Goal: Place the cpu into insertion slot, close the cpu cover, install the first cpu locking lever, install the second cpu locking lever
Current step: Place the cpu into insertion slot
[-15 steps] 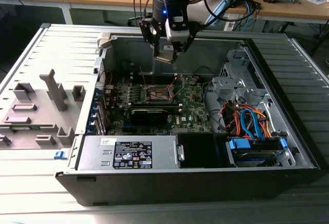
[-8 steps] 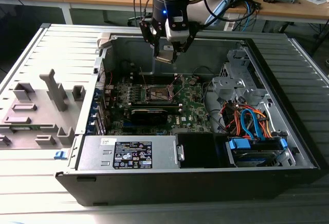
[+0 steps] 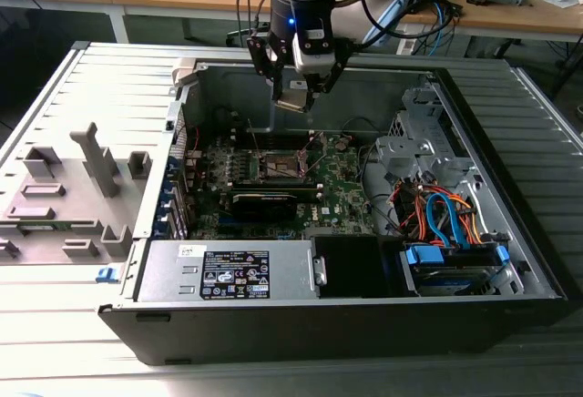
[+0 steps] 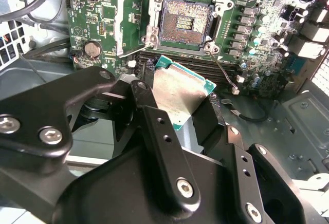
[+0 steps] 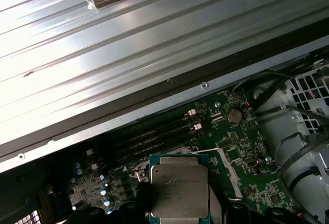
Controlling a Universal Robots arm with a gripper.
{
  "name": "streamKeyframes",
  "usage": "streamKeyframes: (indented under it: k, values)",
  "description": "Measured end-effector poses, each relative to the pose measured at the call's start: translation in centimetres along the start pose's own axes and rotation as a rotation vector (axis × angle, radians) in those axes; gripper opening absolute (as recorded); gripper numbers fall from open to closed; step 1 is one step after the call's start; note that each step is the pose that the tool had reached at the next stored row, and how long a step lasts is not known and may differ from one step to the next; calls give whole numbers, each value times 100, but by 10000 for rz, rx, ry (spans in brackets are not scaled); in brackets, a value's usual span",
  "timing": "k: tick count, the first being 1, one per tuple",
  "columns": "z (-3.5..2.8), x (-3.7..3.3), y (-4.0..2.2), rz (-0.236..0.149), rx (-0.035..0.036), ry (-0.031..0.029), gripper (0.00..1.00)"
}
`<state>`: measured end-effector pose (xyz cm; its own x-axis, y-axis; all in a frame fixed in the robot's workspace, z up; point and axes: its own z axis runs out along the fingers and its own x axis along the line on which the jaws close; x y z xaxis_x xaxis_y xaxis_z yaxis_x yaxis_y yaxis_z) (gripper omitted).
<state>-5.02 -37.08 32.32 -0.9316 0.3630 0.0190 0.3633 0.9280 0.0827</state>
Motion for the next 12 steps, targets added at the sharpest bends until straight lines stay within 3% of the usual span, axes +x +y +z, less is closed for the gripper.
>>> streamKeyframes:
  k: [12]
  values:
    - [2, 0, 0, 109, -2, -10, 54]
